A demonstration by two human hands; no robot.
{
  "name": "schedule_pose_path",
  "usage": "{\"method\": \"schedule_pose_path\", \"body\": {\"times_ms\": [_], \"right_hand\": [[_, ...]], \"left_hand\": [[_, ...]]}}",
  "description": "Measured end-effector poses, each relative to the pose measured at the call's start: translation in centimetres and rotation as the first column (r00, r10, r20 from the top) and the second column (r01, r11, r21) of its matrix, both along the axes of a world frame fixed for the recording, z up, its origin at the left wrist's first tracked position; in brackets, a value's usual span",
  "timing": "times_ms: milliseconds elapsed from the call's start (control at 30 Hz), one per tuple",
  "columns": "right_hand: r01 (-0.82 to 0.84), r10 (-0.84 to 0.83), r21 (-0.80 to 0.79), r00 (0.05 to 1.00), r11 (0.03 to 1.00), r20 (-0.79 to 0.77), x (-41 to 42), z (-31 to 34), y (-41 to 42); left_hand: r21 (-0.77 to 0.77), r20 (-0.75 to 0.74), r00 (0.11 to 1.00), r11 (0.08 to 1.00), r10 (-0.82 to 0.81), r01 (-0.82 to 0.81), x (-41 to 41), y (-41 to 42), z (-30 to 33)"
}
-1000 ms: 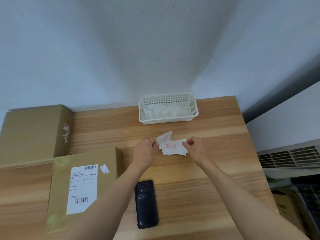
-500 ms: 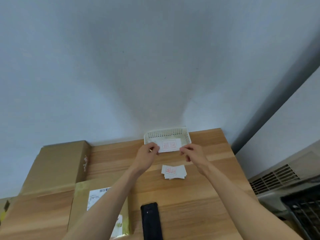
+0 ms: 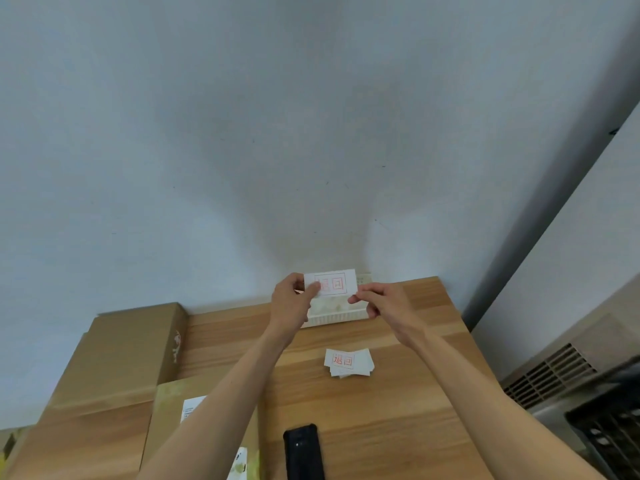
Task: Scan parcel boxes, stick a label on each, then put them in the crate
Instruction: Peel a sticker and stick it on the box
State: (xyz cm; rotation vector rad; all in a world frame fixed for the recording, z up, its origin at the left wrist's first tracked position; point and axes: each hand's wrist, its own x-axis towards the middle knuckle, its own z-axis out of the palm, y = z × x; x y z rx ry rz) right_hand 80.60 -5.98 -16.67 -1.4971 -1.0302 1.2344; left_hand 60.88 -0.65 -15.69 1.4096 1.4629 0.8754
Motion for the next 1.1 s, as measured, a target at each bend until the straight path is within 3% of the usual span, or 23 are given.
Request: {"method": "schedule_pose_path", "body": {"times_ms": [100, 200, 333, 400, 800, 1100], "right_hand": [[0.012, -0.012, 0.013, 1.0, 1.0, -0.018, -0.3, 0.4, -0.3], [0.014, -0.012, 0.031, 0.998, 0.999, -0.054, -0.9, 0.7, -0.4], [0.013, -0.008, 0.072, 0.997, 0.997, -0.08, -1.7, 1.2, -0.3], [0.023, -0.017, 0.082, 0.997, 0.996, -0.076, -1.8, 1.4, -0.2], [0.014, -0.006, 0.109, 0.997, 0.994, -0.073, -1.7, 1.7, -0.4], [-0.015, 0.022, 0.092, 0.997, 0.996, -0.07, -1.6, 1.3, -0.8]], "left_hand": [[0.233, -0.241, 0.97, 0.972, 0.033, 0.025, 0.0, -1.0, 0.0], [0.52, -0.439, 0.896, 0.832, 0.07, 0.19, 0.3, -1.7, -0.4], [0.717, -0.524, 0.839, 0.606, 0.145, 0.343, 1.5, -2.1, -1.0], [0.741, -0.536, 0.83, 0.557, 0.153, 0.376, 2.1, -2.3, -1.1], [0.663, -0.48, 0.873, 0.687, 0.082, 0.299, 2.3, -2.3, -1.0], [0.607, -0.496, 0.868, 0.728, 0.033, 0.318, 1.9, -2.2, -1.5]]}}
